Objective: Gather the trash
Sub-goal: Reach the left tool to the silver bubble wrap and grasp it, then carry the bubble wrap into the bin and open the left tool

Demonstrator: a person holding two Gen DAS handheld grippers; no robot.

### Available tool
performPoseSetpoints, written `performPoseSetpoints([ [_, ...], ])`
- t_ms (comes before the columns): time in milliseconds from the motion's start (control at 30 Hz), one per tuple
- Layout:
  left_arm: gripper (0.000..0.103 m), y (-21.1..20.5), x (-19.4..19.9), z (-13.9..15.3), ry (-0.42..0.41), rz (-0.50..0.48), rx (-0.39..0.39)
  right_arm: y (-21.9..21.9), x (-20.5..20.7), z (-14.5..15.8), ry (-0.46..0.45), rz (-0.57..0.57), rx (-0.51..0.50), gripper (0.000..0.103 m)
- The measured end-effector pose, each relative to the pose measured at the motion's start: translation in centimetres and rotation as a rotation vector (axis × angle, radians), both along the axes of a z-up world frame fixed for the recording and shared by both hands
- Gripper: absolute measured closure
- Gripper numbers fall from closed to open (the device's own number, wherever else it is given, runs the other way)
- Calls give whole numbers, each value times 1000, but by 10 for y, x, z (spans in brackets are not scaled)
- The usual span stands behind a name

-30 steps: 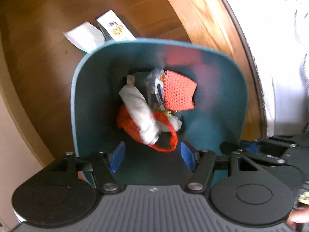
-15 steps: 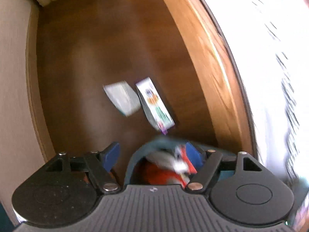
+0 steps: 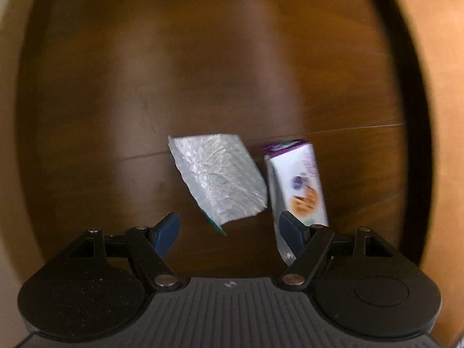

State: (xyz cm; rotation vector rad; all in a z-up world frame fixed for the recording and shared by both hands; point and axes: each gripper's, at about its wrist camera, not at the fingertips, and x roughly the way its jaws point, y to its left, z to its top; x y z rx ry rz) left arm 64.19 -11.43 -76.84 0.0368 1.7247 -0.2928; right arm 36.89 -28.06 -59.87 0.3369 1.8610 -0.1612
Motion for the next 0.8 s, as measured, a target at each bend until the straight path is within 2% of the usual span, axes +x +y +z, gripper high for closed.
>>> performPoseSetpoints([
  [133,28,4,-9,-52,39,6,33,-3,3,-10,42,-25,18,92],
  [267,29,6,-17,-75,43,-13,47,2,9,-13,68,-25,33,92],
  [300,34,5,-19,-77,38,-16,47,2,10,-13,74,-25,36,92],
  [367,50,3,-23,-83,43,-24,49,2,13,-15,89,-38,37,92],
  [400,66,2,-25,-85,47,-30,57,0,13,-15,93,-45,40,93],
  [433,73,0,-27,-87,48,-37,63,0,13,-15,91,-48,42,93],
  [467,73,-1,-28,-88,46,-37,64,0,14,-14,87,-46,42,93],
  [500,77,-2,-29,-86,39,-36,64,1,14,-15,83,-41,42,93],
  [533,90,-3,-30,-85,31,-38,63,2,15,-14,80,-35,38,93],
  [633,98,-6,-32,-81,8,-50,96,2,11,-14,76,-32,28,93],
  [800,101,-3,-36,-63,-31,-60,117,3,9,-13,59,-21,-8,94],
])
